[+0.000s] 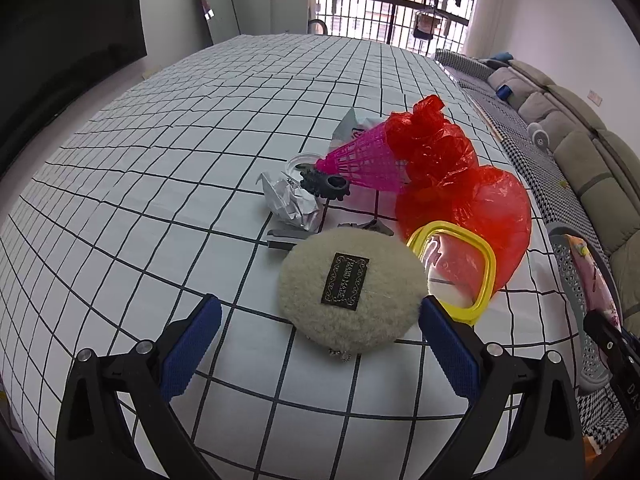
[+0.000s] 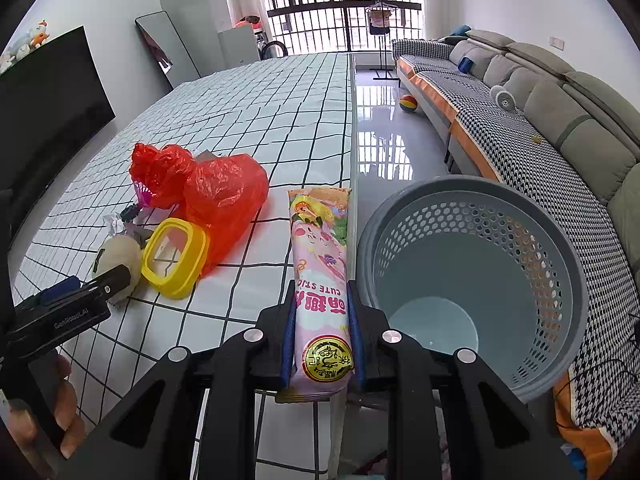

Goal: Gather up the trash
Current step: 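Grasp the beige fuzzy pad with the left gripper while the right gripper holds the wrapper, then carry both items over the grey basket and open both grippers to drop them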

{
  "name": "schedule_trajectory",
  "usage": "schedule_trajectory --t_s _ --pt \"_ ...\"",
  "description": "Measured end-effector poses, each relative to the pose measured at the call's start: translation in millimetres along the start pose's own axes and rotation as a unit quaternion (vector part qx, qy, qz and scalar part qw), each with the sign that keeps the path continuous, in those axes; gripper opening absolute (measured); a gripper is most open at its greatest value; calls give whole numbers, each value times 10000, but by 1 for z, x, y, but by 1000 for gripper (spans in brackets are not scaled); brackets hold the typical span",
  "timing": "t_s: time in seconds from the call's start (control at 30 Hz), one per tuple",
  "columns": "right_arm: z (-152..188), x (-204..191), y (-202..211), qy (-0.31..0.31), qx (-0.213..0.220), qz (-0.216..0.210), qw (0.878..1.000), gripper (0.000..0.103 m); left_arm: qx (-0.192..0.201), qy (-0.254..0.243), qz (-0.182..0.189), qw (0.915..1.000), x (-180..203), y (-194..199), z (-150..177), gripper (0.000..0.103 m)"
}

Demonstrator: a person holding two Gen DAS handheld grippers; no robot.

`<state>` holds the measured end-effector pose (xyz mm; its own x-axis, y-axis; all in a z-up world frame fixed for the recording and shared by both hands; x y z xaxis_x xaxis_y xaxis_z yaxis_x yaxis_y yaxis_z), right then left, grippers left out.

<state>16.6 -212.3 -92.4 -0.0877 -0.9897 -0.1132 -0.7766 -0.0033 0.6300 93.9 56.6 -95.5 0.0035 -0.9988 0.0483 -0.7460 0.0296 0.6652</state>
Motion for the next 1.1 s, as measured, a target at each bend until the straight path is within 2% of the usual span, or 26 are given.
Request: schedule_trajectory --t_s 0.2,0.37,0.47,0.83,0.97,1.1 --pt "1 -2 -2 11 -24 -32 10000 22 -42 -108 29 9999 4 -4 2 94" --pt "1 -2 -1 18 -15 -35 10000 22 -90 -155 131 9998 6 -4 4 67" --pt "0 -3 1 19 3 -35 10000 22 -74 -178 166 9997 6 0 5 61" --pt "-3 2 12 -22 87 -74 9999 22 400 -258 68 9988 2 44 -18 59" --pt "-6 14 22 -92 166 -68 9998 22 614 -339 228 9973 23 60 -32 59" --pt "-10 37 33 -217 236 21 9995 22 756 -559 487 9944 62 72 -43 59"
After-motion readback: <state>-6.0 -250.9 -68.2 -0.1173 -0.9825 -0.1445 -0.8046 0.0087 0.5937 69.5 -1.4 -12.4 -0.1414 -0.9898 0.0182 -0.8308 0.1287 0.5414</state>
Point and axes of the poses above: each gripper's, at about its wrist camera, not at the fingertips, and y roughly against the way its jaws point, x to its right, z to its underside, the point moved 5 cm from there along -y, roughly the way its jaws point, and after that the axes turned 11 degrees about x, right-handed, at the moved point
